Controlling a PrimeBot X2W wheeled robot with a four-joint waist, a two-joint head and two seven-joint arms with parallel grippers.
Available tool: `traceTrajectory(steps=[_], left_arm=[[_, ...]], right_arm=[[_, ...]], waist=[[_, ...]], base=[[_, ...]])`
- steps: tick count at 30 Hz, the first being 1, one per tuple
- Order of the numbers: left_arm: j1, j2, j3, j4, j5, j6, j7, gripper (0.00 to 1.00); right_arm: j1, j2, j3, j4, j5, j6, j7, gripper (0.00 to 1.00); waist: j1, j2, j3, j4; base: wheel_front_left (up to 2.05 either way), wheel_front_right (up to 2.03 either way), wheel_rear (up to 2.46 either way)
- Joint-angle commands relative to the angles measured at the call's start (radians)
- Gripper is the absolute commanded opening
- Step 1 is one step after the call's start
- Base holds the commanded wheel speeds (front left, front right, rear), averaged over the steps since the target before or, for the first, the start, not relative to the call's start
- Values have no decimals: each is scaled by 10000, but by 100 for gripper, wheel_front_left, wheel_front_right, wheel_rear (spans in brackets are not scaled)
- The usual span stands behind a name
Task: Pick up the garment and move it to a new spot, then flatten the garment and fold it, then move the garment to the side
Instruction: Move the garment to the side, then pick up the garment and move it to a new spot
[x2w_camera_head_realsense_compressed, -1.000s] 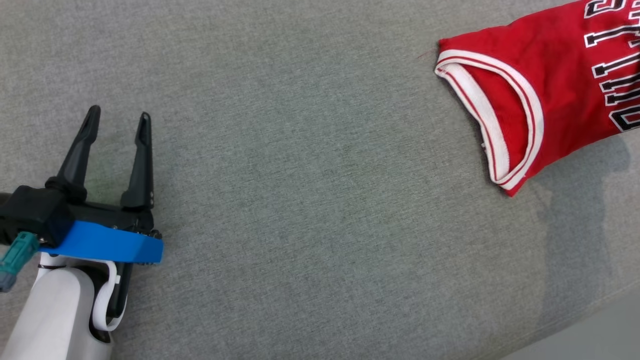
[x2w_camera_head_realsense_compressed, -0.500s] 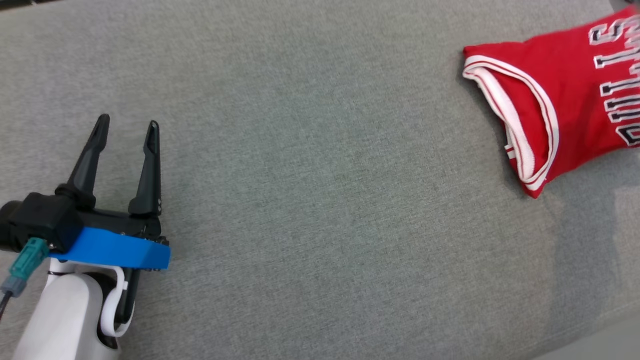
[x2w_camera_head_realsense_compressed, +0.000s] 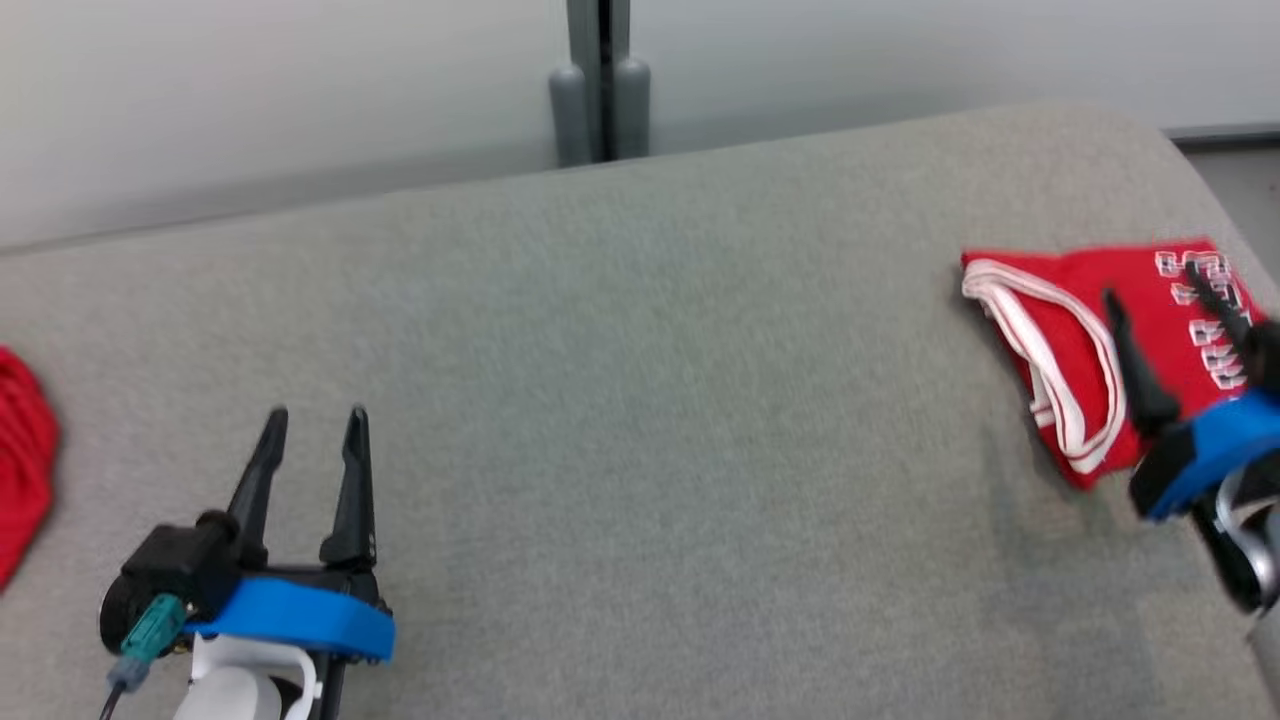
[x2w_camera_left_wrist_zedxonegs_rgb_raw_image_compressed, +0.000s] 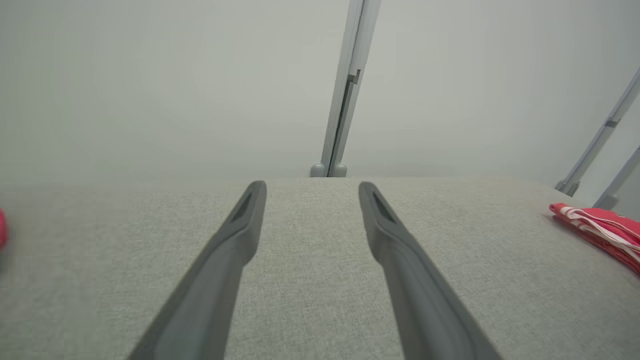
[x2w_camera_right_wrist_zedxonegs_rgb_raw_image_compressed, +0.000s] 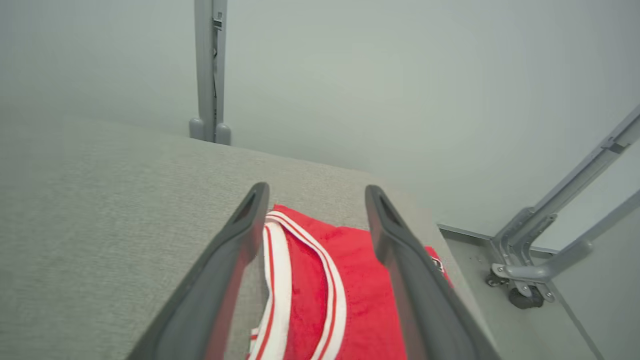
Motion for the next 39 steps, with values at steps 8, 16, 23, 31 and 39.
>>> traceTrajectory(steps=[8,16,23,31,39], left_arm=[[832,-382,333,586,-156,32,-157,100],[1305,-720,800,829,0,-96,-165,100],[1493,-910,997,976,216,-293,-167,100],[1322,-939,1204,1009,405,-436,-168,100],[1125,-934,1306,935,654,-477,-166,100]], right_arm=[[3043,2043,-1016,-2285,-173,-1,-255,100],[4382,3118,-1238,-3069,-249,0,20,100],[4612,3078,-1161,-3201,-334,0,251,100],[4669,3215,-1287,-3285,-433,0,314,100],[4592,3313,-1236,-3322,-440,0,238,100]], waist=[[3,0,-1152,644],[3,0,-1625,1157],[3,0,-1800,1302],[3,0,-1655,1496],[3,0,-1485,2617]], base=[[0,0,0],[0,0,0],[0,0,0],[0,0,0],[0,0,0]])
